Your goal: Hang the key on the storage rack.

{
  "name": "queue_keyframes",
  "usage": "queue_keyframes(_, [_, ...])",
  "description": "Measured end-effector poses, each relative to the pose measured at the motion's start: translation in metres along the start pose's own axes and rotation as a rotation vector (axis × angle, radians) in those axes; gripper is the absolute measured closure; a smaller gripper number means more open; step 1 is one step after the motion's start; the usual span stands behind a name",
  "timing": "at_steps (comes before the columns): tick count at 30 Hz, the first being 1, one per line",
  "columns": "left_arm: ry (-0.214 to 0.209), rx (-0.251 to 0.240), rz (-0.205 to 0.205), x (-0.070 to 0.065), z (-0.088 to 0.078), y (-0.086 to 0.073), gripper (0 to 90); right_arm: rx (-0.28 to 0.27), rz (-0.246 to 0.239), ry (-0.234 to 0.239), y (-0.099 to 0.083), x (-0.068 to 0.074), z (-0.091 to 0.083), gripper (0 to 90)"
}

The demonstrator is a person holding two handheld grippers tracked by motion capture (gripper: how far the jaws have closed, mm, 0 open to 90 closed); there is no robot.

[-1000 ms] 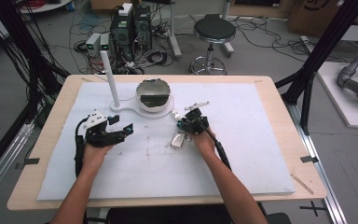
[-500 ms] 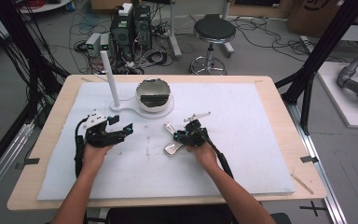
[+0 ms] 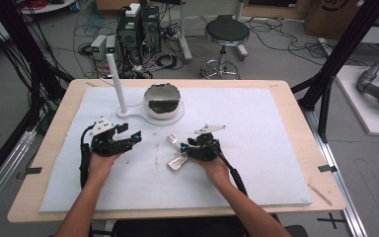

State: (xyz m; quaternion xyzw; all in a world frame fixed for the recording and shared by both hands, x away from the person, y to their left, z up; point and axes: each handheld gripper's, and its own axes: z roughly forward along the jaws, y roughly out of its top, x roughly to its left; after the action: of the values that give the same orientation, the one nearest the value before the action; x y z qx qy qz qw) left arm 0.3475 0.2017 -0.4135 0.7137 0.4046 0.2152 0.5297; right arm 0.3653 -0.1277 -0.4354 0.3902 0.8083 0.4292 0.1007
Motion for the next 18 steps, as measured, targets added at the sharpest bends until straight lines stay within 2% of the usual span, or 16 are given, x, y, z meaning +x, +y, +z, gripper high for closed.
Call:
queue_keyframes(1, [0.003, 0.002, 0.000, -0.001, 0.001, 0.000, 37.4, -0.004, -0.005, 0.023, 0.001, -0.005, -0.006, 60.2])
queue_keyframes(4, [0.008, 0.002, 0.000, -0.003, 0.002, 0.001, 37.5, 0.020, -0.055, 0.028, 0.003, -0.010, -0.008, 58.8])
queue_keyframes(8, [0.011, 0.002, -0.005, -0.002, 0.003, 0.001, 37.5, 0.037, -0.097, 0.037, 0.005, -0.002, 0.009, 52.7])
queue_keyframes(12, [0.004, 0.008, -0.011, -0.001, 0.005, 0.000, 37.5, 0.062, -0.127, 0.026, 0.012, 0.008, 0.029, 53.0])
queue_keyframes(14, [0.003, 0.009, -0.011, -0.001, 0.005, 0.000, 37.5, 0.086, -0.138, 0.010, 0.016, 0.011, 0.040, 57.5])
queue_keyframes(16, [0.002, 0.007, -0.010, -0.001, 0.004, 0.000, 37.5, 0.107, -0.149, -0.022, 0.021, 0.012, 0.047, 71.1])
queue_keyframes(18, [0.006, 0.006, -0.012, -0.001, 0.003, 0.000, 37.5, 0.097, -0.138, -0.062, 0.023, 0.008, 0.048, 73.5])
